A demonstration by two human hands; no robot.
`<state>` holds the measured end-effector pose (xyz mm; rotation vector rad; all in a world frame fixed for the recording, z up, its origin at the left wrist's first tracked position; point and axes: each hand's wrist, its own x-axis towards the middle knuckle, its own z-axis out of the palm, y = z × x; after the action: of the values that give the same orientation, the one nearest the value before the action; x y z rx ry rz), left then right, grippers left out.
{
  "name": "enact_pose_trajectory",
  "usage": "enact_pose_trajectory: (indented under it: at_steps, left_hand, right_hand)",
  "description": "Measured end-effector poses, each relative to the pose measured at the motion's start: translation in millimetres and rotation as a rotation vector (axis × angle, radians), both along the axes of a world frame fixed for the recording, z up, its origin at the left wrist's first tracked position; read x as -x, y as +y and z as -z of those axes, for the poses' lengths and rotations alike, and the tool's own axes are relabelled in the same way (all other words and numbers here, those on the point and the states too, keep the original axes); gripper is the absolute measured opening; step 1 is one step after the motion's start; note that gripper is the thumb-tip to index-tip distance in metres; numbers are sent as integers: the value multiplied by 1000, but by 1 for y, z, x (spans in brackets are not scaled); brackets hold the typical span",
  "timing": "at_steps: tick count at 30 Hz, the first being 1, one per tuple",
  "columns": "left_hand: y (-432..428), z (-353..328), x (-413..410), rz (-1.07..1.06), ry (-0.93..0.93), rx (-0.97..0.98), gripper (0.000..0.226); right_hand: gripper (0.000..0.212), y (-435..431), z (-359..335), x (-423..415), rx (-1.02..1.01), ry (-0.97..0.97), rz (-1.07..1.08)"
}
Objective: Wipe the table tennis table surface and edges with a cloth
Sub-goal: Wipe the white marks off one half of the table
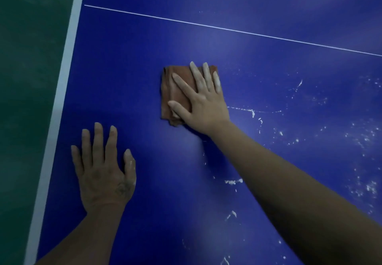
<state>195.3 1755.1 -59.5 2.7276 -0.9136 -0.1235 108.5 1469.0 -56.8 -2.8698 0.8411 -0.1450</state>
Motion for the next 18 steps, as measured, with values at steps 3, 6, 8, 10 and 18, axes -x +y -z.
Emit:
enact_pose_trajectory:
  at_steps: [3,6,8,10,18]
  left_hand:
    - [1,-1,0,4,-10,7,69]
    - [1,-1,1,1,-7,0,69]
    - [1,0,1,1,-18,8,69]
    - [1,0,0,15,-36,27,68]
    - [5,-6,3,42,-31,31,67]
  right_hand:
    - [72,-31,-4,44,-18,-8,-58]
    - [75,-73,-12,90,-60,61,197]
    - [77,-86,-14,121,-104,87,412]
    - [79,-82,-13,143,-128,87,582]
    - [84,-32,-21,150,-150,178,703]
